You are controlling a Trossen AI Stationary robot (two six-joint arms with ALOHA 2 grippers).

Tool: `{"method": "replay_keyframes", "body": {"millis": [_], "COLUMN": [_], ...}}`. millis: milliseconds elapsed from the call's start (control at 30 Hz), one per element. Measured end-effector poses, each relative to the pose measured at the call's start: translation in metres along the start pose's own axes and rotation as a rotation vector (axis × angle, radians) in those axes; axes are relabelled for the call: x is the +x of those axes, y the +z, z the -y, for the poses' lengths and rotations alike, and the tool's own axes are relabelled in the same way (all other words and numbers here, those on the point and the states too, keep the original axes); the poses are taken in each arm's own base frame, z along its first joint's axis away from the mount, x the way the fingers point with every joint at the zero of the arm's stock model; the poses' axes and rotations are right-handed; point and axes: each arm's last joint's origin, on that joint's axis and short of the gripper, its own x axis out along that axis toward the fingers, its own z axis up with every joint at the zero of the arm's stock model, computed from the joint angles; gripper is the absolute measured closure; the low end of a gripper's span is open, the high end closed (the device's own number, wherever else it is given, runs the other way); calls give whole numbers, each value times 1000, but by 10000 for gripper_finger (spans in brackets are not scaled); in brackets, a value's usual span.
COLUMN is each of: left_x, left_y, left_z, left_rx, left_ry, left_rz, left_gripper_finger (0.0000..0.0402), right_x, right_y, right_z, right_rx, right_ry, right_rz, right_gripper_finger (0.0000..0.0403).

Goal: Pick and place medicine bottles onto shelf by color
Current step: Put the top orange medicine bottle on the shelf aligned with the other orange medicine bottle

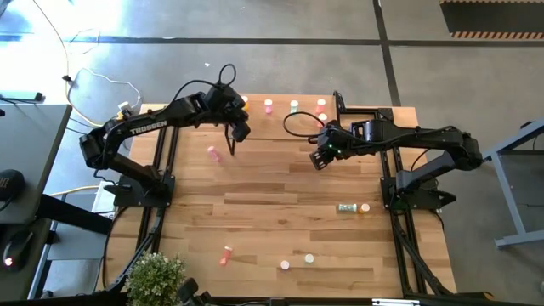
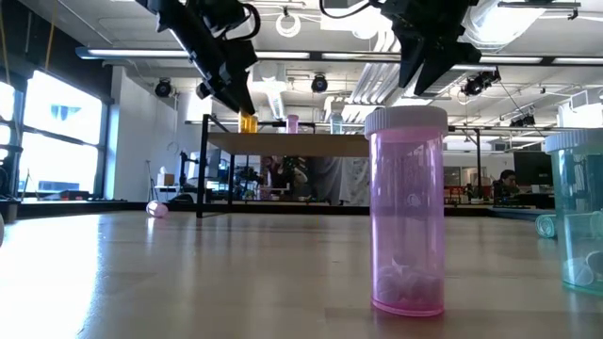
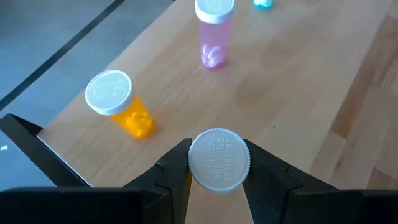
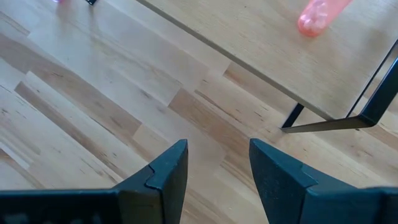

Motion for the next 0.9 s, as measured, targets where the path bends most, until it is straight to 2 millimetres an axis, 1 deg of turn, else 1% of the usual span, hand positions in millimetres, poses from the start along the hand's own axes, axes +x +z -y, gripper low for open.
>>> {"method": "replay_keyframes", "body": {"millis": [533,733,900], "left_x": [2,12,12], "left_y": [0,0,0], "left_z": [-2,0,-1], "left_rx": [-5,-21,-15], "left_ry": [0,-20,-5], "left_rz": [-1,-14,-15], "left_gripper_finger": [286,287,287], "right_x": [0,0,0], "right_y": [0,0,0], "right_z": [0,0,0], "right_rx": [-1,-1,-1], "right_ry": [-1,-1,-1], "right_rz": [-1,-2,-2], "right_gripper_finger": [242,242,242]}}
